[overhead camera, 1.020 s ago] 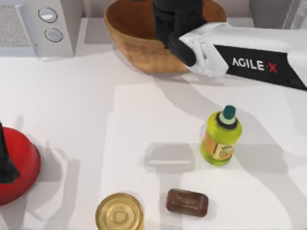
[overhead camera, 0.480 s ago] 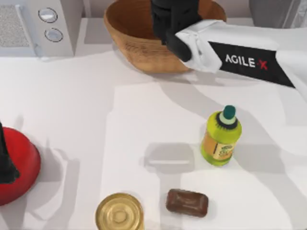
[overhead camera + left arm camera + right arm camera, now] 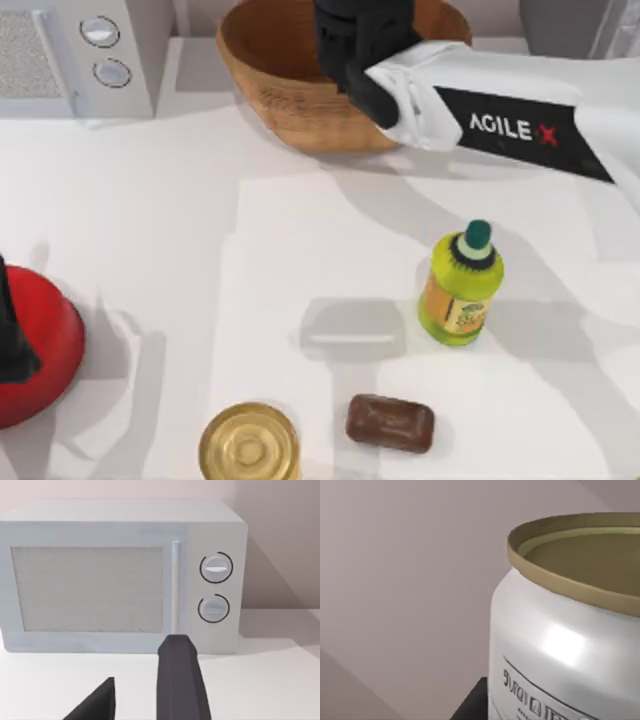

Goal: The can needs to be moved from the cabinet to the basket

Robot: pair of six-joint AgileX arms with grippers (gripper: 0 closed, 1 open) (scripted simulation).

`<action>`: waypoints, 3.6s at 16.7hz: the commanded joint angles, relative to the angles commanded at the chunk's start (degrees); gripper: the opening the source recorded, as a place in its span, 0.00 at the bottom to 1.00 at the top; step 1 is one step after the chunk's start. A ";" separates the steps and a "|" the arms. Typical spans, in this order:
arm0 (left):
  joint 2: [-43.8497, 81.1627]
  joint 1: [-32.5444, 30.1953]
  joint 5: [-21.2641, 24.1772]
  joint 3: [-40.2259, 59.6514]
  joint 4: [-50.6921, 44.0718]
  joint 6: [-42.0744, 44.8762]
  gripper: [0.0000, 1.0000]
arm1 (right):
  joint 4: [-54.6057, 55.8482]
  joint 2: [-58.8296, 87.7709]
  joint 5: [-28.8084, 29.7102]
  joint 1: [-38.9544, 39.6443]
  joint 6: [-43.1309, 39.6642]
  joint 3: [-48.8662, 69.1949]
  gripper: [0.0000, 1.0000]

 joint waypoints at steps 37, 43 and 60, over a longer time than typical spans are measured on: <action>0.00 0.00 0.00 0.00 0.00 0.00 1.00 | 0.00 0.01 0.00 0.14 0.00 -0.01 1.00; 0.00 0.00 0.00 0.00 0.00 0.00 1.00 | -2.74 -10.91 -3.53 -3.34 -0.10 -10.17 1.00; 0.00 0.00 0.00 0.00 0.00 0.00 1.00 | -23.27 -116.02 -30.03 -28.89 -0.71 -88.20 1.00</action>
